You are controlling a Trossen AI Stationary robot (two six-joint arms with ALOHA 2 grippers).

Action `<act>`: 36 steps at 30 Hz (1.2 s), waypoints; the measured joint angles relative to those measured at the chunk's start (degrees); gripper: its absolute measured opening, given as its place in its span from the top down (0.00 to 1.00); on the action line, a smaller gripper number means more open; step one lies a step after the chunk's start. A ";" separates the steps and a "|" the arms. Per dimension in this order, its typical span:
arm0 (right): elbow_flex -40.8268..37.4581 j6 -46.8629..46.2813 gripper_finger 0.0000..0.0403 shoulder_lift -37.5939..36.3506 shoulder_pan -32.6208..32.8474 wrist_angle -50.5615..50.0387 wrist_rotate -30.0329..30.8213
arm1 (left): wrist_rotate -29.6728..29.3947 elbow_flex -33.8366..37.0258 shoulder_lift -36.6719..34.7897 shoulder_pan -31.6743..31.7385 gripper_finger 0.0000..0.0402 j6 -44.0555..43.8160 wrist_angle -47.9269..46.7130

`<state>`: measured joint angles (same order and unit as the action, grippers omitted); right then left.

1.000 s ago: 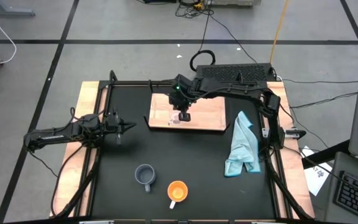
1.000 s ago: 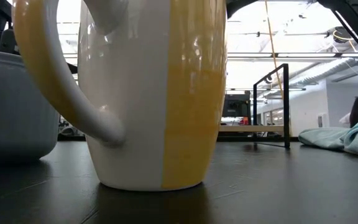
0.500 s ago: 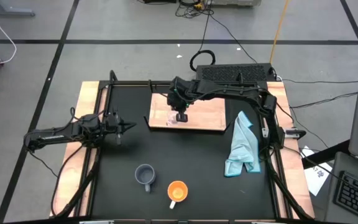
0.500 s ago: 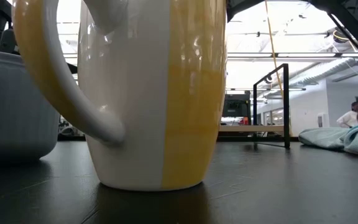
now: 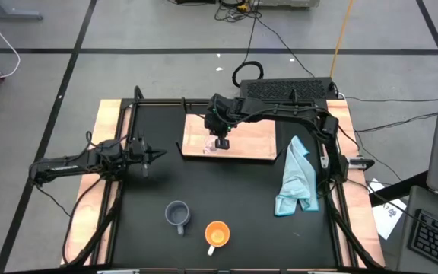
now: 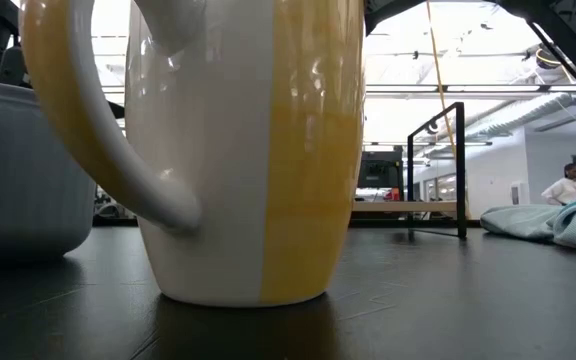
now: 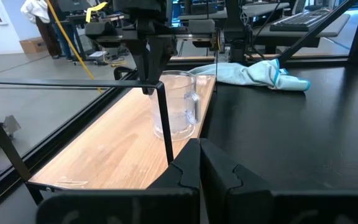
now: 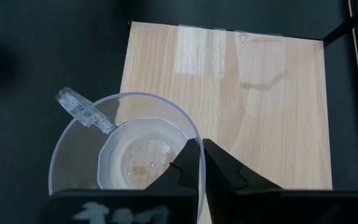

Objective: Stack small to large cups/mugs on shelf
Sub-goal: Put the transparent mug on the shelf

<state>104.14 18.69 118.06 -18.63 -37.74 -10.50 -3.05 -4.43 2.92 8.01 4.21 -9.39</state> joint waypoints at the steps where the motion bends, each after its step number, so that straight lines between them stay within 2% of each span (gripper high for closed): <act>1: 0.00 -0.01 1.00 0.00 0.00 0.00 0.00 | 0.00 0.00 0.00 0.00 0.99 0.00 0.00; 8: 0.00 -0.51 1.00 0.00 0.00 0.04 -0.02 | 0.00 0.00 0.00 0.00 0.99 0.00 -0.02; 17: -0.01 4.54 1.00 0.00 0.00 0.06 -0.03 | 0.00 0.00 0.00 0.02 0.99 0.00 -0.02; 23: -3.34 6.34 1.00 -0.26 -0.02 3.89 -0.46 | 0.00 0.00 0.00 0.02 0.99 0.01 -0.04; 27: -5.96 8.90 1.00 -0.49 -0.05 5.80 -0.55 | 0.00 0.00 0.00 0.02 0.99 0.02 -0.07; 36: -6.27 16.67 1.00 -0.90 -0.04 5.08 -0.74 | 0.00 0.00 0.00 0.02 0.99 0.02 -0.07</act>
<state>97.86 35.35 117.16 -18.68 -32.65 -11.25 -3.05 -4.43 2.92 8.03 4.23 -9.45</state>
